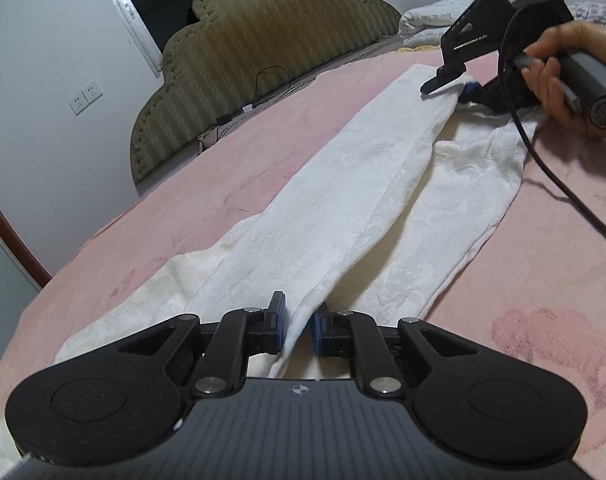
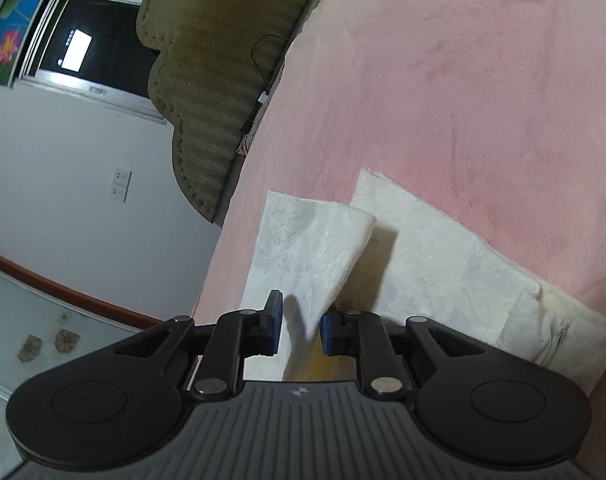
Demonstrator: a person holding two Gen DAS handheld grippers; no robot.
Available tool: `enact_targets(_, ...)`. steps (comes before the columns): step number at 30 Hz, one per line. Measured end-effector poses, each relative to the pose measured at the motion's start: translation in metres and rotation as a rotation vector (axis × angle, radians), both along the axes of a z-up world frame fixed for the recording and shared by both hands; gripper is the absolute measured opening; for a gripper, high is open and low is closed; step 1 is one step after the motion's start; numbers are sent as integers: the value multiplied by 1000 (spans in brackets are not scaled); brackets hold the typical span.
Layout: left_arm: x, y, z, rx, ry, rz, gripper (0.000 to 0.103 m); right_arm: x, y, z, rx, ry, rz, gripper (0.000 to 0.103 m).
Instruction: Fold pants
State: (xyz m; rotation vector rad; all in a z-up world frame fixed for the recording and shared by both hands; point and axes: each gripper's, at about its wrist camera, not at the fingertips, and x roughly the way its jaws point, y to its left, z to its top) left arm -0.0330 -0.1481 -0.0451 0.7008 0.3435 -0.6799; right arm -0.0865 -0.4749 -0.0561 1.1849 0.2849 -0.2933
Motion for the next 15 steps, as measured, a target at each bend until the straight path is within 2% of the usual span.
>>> enact_targets(3, 0, 4, 3, -12, 9, 1, 5, -4, 13, 22, -128, 10, 20, 6)
enact_targets(6, -4, 10, 10, -49, 18, -14, 4, -1, 22, 46, -231, 17, 62, 5)
enact_targets(9, 8, 12, 20, -86, 82, 9, 5, 34, 17, 63, -208, 43, 153, 6)
enact_targets(11, 28, 11, 30, -107, 100, 86, 6, 67, 18, 84, -250, 63, 204, 6)
enact_targets(12, 39, 11, 39, -127, 87, 142, 7, 75, 23, 101, -297, 47, 207, 6)
enact_targets(13, 49, 13, 51, -161, 62, 209, 8, 79, 29, 121, -340, -22, 217, 6)
enact_targets(15, 58, 26, 81, -287, -19, 325, 9, 66, 50, 158, -462, -214, 226, 6)
